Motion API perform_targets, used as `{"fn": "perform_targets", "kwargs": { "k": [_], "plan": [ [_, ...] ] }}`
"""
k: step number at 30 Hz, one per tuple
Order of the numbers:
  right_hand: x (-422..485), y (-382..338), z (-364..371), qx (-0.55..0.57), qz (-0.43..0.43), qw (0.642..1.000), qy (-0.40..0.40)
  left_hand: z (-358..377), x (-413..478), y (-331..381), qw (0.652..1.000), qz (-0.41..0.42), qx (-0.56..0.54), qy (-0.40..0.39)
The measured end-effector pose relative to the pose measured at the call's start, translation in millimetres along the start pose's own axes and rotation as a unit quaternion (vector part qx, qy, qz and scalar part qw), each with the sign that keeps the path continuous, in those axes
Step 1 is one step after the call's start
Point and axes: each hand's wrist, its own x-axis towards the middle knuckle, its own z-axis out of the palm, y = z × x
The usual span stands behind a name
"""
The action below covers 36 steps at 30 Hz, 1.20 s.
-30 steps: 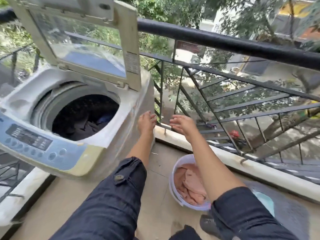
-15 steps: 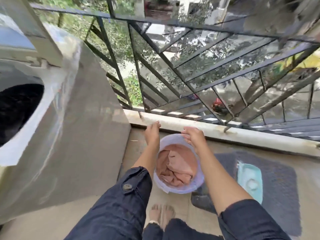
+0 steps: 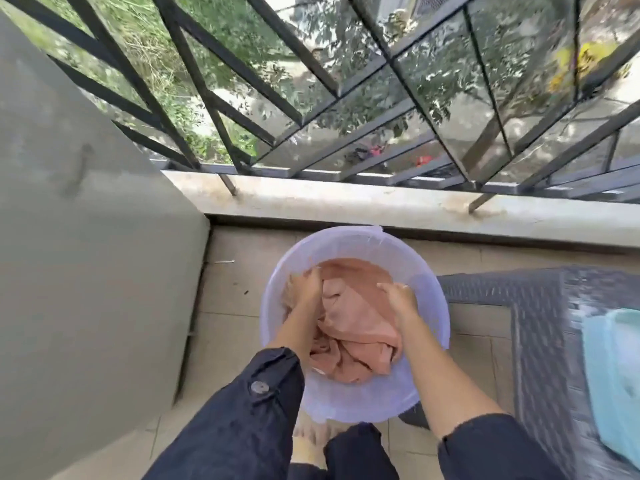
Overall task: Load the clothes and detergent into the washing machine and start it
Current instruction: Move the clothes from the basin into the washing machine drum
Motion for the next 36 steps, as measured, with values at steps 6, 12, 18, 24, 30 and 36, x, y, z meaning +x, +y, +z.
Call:
{"fn": "perform_targets", "kwargs": {
  "k": [6,12,18,24,30,36],
  "plan": [
    [75.7,52.8,28.3,0.082,0.029,0.996,-0.034,35.9,60.0,-60.7,0.991,-0.117,0.054,-0.030],
    [134.7,109.7,66.5,0.006,0.075,0.986,-0.146,48.4,78.5,-103.8,0.981,-0.166,0.084,-0.058],
    [164.1,148.4,85.7,0.038,0.100,0.980,-0.165,44.4,99.0,-127.5,0.983,-0.138,0.058,-0.110],
    [93.7,92.7,65.7,0.053,0.123,0.974,-0.185,36.5,86.8,-115.0,0.990,-0.103,0.057,-0.082],
    [50.7,68.9,42.9,0.063,0.124,0.975,-0.175,15.8,42.1,-76.7,0.991,-0.055,-0.005,-0.122],
    [-34.3,8.9,0.1,0.067,0.077,0.981,-0.166,-23.6,-23.7,-27.0,0.987,0.011,-0.057,-0.148]
  ]
}}
